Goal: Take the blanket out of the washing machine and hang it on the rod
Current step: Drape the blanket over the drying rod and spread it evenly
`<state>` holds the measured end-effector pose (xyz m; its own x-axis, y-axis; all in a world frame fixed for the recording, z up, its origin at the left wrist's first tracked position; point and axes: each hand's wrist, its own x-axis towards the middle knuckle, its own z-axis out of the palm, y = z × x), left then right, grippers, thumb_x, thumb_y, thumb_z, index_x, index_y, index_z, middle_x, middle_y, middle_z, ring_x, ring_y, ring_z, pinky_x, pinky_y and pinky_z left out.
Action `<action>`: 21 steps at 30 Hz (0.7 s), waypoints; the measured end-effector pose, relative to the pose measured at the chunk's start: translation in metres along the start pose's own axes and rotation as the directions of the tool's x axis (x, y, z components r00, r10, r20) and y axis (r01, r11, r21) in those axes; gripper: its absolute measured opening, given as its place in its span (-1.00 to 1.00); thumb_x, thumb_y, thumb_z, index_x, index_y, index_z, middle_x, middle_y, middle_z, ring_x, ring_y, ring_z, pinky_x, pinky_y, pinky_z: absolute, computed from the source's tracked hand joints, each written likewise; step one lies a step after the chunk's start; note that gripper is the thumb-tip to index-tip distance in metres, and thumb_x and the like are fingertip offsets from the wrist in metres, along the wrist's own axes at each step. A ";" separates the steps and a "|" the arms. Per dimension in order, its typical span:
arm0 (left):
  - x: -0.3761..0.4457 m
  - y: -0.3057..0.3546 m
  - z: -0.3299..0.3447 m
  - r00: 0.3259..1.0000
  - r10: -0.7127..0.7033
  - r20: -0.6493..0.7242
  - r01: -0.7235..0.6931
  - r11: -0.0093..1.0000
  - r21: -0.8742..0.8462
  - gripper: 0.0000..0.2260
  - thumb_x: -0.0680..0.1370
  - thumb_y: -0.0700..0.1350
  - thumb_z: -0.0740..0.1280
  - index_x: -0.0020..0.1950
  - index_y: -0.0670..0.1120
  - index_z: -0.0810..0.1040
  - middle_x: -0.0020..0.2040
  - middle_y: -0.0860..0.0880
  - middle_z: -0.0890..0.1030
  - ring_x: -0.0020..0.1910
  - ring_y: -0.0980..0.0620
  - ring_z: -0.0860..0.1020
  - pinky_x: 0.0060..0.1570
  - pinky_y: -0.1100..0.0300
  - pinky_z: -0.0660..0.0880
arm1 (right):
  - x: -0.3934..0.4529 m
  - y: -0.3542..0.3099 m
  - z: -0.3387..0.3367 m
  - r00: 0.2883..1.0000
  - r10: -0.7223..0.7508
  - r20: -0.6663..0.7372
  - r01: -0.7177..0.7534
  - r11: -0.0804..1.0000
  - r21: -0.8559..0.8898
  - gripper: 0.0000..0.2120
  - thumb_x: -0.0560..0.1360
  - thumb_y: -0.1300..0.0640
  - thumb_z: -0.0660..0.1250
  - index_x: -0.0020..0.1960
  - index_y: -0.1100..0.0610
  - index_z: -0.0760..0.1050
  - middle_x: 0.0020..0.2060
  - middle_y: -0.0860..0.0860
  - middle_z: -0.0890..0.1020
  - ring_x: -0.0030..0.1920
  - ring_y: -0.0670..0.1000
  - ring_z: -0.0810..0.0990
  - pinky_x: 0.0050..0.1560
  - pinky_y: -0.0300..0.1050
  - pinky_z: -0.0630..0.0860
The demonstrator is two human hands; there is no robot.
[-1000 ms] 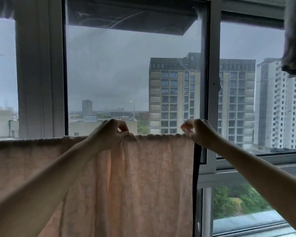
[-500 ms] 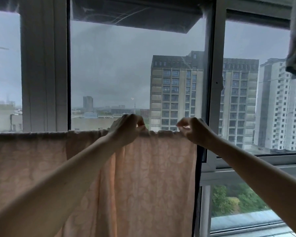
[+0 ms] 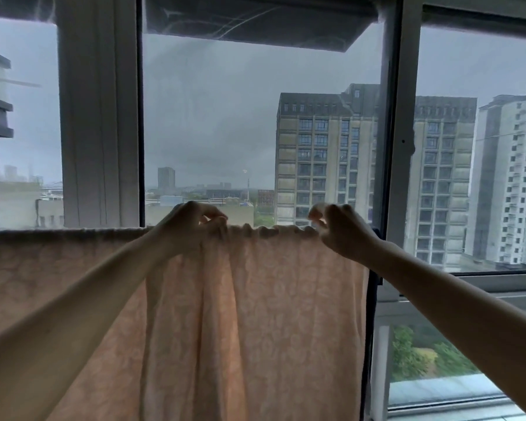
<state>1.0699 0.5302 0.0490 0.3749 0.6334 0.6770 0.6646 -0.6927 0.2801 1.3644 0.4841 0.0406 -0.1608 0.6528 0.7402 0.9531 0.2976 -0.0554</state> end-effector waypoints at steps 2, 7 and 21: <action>-0.006 -0.009 -0.009 1.000 -0.005 0.013 0.005 1.000 -0.009 -0.84 0.56 -0.08 0.34 0.08 -0.04 0.66 0.00 0.04 0.67 0.00 0.05 0.60 0.09 0.15 0.48 | 0.005 -0.020 0.007 0.997 -0.065 0.037 0.061 0.992 0.111 -0.78 0.54 0.22 0.31 0.18 0.18 0.52 0.12 0.12 0.63 0.07 0.04 0.63 0.10 -0.06 0.58; -0.020 -0.025 -0.031 1.000 0.002 0.013 -0.002 1.000 0.023 -0.87 0.54 -0.08 0.37 0.04 -0.04 0.68 -0.06 0.04 0.68 -0.06 0.11 0.61 0.07 0.18 0.50 | 0.012 -0.063 0.026 0.982 -0.189 -0.003 0.184 0.955 0.234 -0.80 0.53 0.10 0.36 0.10 0.17 0.56 0.00 0.08 0.67 -0.05 -0.06 0.64 0.03 -0.12 0.59; -0.053 -0.071 -0.070 1.000 -0.006 -0.008 0.006 0.999 0.051 -0.86 0.52 -0.04 0.39 0.03 -0.01 0.68 -0.11 0.12 0.67 -0.10 0.27 0.57 0.00 0.26 0.49 | 0.010 -0.050 0.029 0.990 0.054 -0.131 -0.067 0.993 -0.096 -0.96 0.54 0.23 0.30 -0.03 0.16 0.51 -0.14 0.09 0.63 -0.12 0.08 0.61 -0.16 -0.05 0.56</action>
<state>0.9575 0.5221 0.0405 0.3662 0.6346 0.6806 0.6988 -0.6705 0.2492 1.3074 0.4954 0.0314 -0.0740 0.5712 0.8175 0.9819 0.1851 -0.0405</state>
